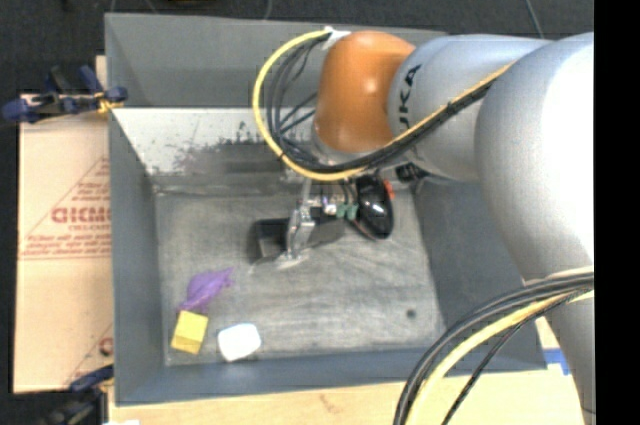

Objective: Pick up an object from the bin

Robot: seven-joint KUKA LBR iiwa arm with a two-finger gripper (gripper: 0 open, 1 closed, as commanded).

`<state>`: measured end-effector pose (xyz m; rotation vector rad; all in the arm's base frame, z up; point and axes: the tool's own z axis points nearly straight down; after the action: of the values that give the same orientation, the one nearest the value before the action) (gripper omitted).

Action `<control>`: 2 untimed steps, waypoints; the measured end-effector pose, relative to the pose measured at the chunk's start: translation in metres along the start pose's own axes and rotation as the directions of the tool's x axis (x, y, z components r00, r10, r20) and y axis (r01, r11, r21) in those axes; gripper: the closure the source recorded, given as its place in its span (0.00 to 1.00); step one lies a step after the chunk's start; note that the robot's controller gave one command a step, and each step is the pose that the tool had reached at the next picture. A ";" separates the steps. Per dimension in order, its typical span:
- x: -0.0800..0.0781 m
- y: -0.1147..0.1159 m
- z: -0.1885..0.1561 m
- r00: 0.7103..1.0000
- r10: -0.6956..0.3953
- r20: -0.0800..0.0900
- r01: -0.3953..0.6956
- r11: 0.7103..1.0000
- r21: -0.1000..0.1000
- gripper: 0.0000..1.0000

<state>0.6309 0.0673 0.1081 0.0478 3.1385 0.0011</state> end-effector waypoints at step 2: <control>-0.008 0.002 0.022 0.996 -0.084 -0.027 0.084 0.996 -0.001 1.00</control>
Offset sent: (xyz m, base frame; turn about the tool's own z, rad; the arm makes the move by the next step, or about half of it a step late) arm 0.0000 0.0000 0.0000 0.0000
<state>0.6387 0.0686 0.0860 -0.0853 3.1645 0.0017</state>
